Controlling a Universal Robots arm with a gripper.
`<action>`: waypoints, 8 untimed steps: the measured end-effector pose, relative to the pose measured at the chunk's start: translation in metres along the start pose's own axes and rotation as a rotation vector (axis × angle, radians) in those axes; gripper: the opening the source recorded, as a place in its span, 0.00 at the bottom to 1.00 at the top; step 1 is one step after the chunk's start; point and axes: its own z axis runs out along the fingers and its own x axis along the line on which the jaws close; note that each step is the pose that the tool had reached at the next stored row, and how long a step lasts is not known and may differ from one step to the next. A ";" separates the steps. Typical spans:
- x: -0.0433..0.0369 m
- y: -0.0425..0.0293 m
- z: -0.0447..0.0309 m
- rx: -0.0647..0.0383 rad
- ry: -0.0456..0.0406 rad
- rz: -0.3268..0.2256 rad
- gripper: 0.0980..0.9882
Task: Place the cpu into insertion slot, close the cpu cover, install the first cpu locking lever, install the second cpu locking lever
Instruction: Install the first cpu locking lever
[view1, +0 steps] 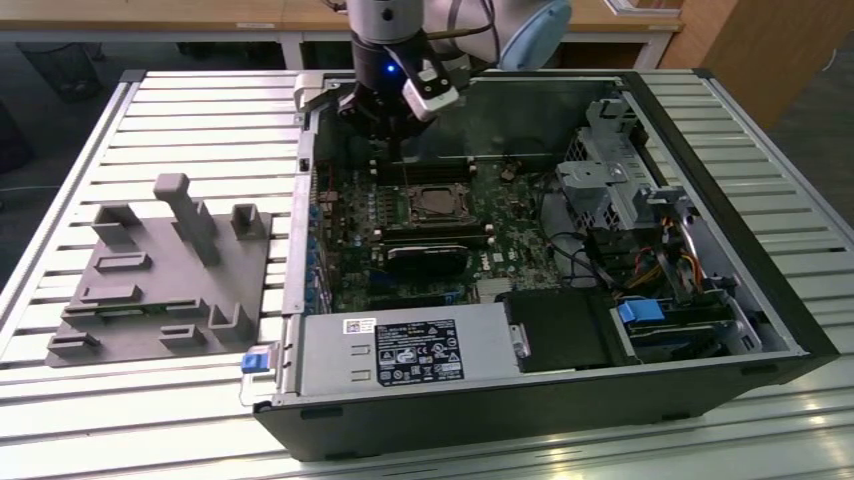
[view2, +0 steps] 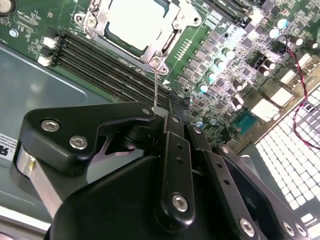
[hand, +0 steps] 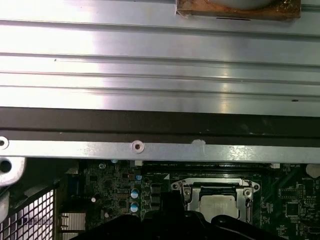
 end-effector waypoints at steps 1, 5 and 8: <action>-0.0005 0.0000 0.0001 0.000 -0.0001 0.000 0.01; -0.0016 0.0000 0.0003 0.000 0.0000 0.000 0.01; -0.0022 0.0000 0.0004 0.000 0.0000 0.000 0.01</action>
